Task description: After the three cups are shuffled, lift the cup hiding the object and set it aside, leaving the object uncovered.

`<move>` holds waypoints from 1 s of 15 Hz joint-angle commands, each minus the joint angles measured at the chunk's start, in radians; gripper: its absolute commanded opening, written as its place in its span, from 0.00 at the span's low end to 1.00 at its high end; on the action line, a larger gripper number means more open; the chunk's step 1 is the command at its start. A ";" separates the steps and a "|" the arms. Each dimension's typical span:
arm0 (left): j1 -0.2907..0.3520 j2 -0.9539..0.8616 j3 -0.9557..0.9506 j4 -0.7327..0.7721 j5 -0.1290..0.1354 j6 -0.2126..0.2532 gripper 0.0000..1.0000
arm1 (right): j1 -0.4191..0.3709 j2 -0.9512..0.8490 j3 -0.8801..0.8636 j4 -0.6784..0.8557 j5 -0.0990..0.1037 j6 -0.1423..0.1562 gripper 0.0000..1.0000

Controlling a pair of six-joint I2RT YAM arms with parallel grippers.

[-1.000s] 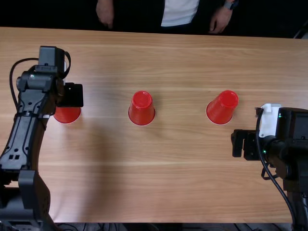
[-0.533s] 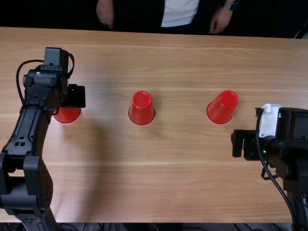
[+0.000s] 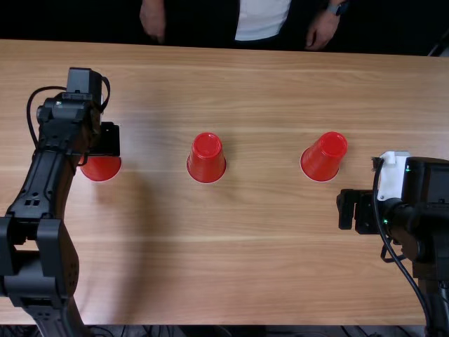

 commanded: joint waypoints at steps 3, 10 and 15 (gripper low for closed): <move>0.009 0.009 0.031 -0.008 -0.005 -0.010 0.28 | 0.003 -0.016 -0.002 -0.002 0.002 -0.001 1.00; 0.013 -0.281 0.009 -0.024 -0.003 -0.096 0.30 | 0.007 -0.019 -0.047 0.002 0.002 0.004 1.00; 0.168 -0.451 -0.103 -0.035 -0.060 -0.146 0.30 | 0.015 -0.065 -0.045 0.002 0.002 0.004 1.00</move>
